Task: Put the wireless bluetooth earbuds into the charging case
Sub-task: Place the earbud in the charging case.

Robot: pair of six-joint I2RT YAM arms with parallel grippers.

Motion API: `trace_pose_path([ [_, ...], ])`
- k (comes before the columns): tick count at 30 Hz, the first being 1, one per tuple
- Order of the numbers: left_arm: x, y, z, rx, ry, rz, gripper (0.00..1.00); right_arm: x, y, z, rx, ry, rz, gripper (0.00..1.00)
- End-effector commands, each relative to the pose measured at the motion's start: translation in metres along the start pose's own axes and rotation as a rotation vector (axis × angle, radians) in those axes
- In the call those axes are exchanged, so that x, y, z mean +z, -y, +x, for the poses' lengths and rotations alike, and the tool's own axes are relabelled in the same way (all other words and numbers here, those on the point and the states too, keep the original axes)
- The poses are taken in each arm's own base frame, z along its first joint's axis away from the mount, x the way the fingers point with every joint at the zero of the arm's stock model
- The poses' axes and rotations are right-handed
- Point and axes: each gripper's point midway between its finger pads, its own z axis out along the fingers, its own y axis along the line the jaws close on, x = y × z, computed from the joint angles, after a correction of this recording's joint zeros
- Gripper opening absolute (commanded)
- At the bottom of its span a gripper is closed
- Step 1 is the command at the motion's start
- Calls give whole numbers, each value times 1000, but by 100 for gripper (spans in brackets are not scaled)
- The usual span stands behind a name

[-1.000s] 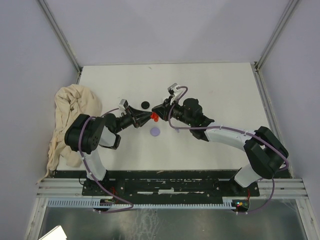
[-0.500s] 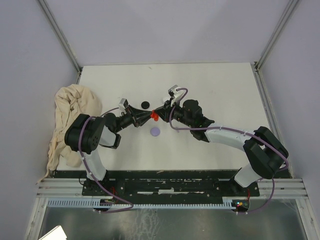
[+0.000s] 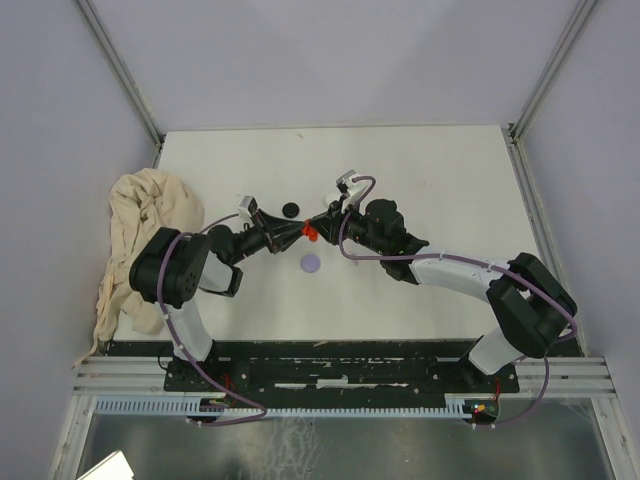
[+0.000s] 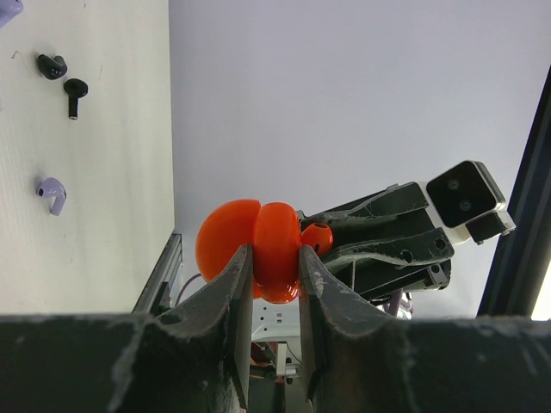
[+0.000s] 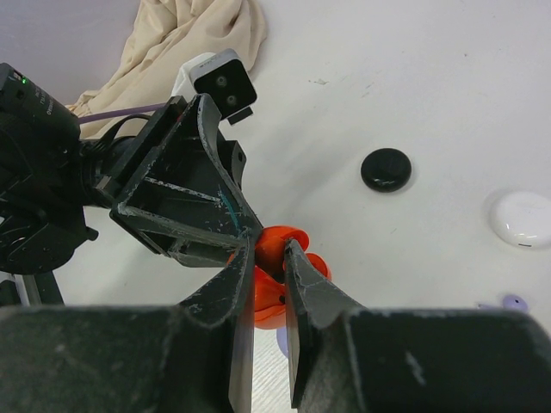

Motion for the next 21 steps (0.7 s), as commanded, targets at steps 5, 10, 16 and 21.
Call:
trace_pose_path([
  [5,-1,52,13,184,-37,186,3,1,-10,-20,4,66,-30,2],
  [10,-1,56,14,192,-36,194,3,1,-9,-19,4,64,-26,2],
  [16,-2,58,15,199,-36,200,3,1,-7,-17,6,60,-19,2],
  [21,-3,63,15,214,-28,212,3,-1,-6,-19,14,64,-3,2],
])
